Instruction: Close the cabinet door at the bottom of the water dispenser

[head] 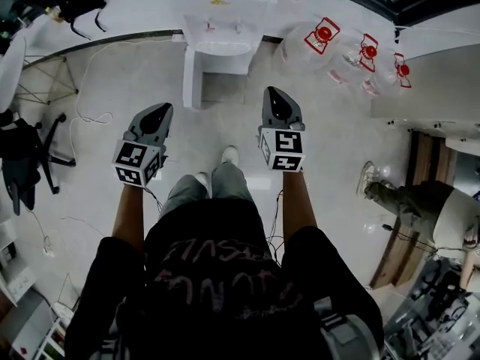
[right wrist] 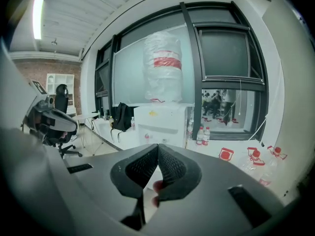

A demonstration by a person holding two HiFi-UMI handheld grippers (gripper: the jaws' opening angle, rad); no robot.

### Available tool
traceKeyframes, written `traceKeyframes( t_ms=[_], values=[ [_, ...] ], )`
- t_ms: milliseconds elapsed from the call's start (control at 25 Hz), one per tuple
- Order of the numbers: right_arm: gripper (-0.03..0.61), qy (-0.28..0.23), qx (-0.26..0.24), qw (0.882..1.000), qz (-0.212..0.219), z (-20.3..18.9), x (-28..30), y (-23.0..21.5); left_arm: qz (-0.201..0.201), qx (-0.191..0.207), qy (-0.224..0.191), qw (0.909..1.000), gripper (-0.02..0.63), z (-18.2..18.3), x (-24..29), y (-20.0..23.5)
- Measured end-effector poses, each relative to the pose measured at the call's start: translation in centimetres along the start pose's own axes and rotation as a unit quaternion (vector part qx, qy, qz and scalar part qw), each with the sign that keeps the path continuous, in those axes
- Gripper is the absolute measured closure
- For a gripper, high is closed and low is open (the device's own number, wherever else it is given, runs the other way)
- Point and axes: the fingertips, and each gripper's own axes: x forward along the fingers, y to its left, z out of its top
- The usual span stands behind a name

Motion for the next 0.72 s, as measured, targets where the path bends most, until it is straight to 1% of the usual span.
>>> traceKeyframes(
  t_ms=[160, 440, 600, 720],
  values=[
    [0.566, 0.008, 0.006, 1.000, 0.003, -3.3, 2.0, 1.0, 0.000, -0.012, 0.006, 0.9999, 0.598, -3.8, 1.3, 1.4],
    [0.566, 0.023, -0.019, 0.999, 0.014, -9.4, 6.2, 2.1, 0.008, -0.036, 0.000, 0.9993, 0.598, -10.5, 4.8, 3.8],
    [0.566, 0.030, -0.020, 0.999, 0.018, -13.0, 8.0, 2.4, 0.017, -0.051, -0.001, 0.9986, 0.598, -14.5, 6.2, 4.8],
    [0.566, 0.031, -0.024, 0.999, 0.021, -15.4, 9.6, 2.2, 0.018, -0.053, 0.000, 0.9984, 0.598, -17.2, 7.9, 5.4]
  ],
)
